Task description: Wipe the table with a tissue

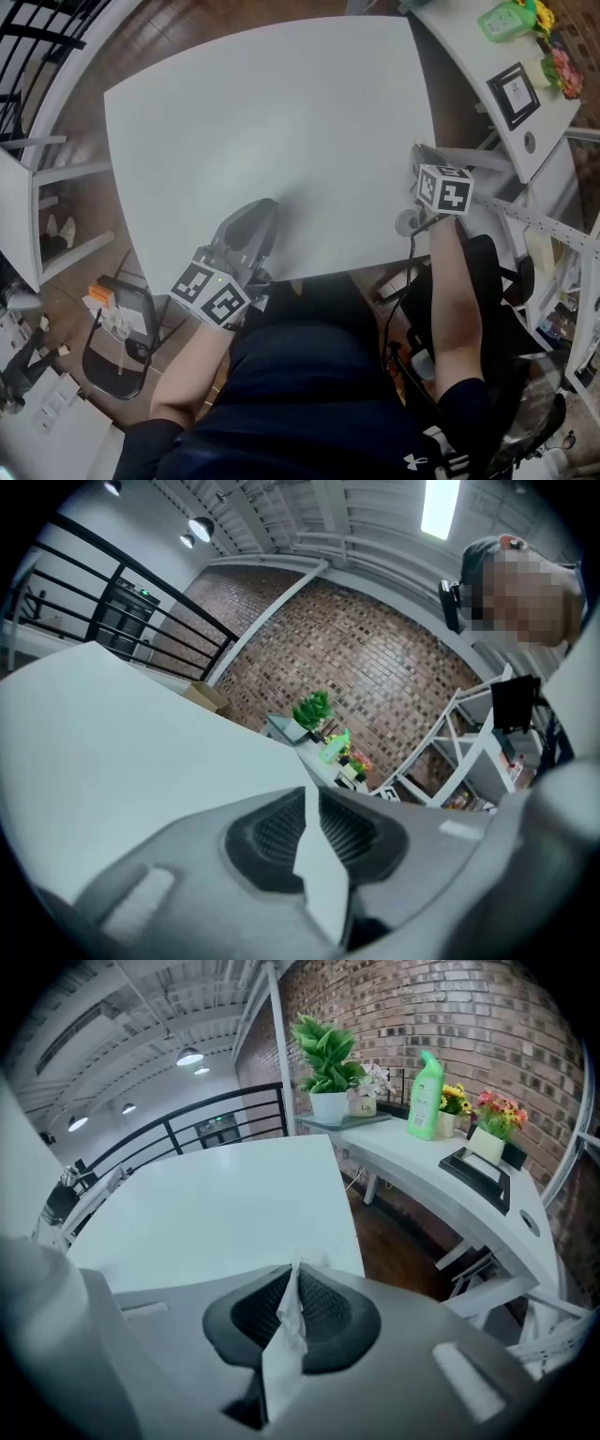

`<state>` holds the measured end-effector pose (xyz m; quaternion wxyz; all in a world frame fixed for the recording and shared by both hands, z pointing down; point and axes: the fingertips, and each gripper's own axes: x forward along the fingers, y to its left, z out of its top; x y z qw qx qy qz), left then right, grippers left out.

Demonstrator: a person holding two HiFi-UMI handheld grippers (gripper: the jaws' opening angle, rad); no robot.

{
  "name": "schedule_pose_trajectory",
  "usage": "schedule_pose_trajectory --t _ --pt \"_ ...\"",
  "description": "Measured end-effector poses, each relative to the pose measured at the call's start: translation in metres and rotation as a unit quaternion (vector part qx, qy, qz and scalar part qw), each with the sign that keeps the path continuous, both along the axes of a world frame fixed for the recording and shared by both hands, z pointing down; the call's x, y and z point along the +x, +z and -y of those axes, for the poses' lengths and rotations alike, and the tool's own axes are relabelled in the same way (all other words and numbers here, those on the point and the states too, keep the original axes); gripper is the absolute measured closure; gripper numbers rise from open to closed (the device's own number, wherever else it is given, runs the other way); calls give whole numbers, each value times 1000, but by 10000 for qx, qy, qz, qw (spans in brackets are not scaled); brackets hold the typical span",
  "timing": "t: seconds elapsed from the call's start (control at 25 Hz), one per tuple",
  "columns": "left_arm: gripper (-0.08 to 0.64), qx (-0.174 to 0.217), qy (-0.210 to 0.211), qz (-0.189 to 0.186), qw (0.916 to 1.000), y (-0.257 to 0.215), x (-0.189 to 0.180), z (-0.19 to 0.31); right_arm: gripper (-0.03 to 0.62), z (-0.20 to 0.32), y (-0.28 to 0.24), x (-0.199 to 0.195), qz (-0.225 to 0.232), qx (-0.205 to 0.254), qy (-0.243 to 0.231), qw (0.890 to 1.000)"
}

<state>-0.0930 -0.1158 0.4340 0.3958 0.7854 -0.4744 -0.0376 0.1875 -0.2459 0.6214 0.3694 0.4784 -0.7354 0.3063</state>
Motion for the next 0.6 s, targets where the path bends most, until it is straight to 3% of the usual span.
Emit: schedule_pose_trajectory --t 0.32,0.6 --pt "515 139 127 12 9998 -10 5 11 566 3 -24 8 195 307 283 9989" --pt "515 543 474 -29 9974 -39 20 15 566 -22 -95 11 792 862 673 9908"
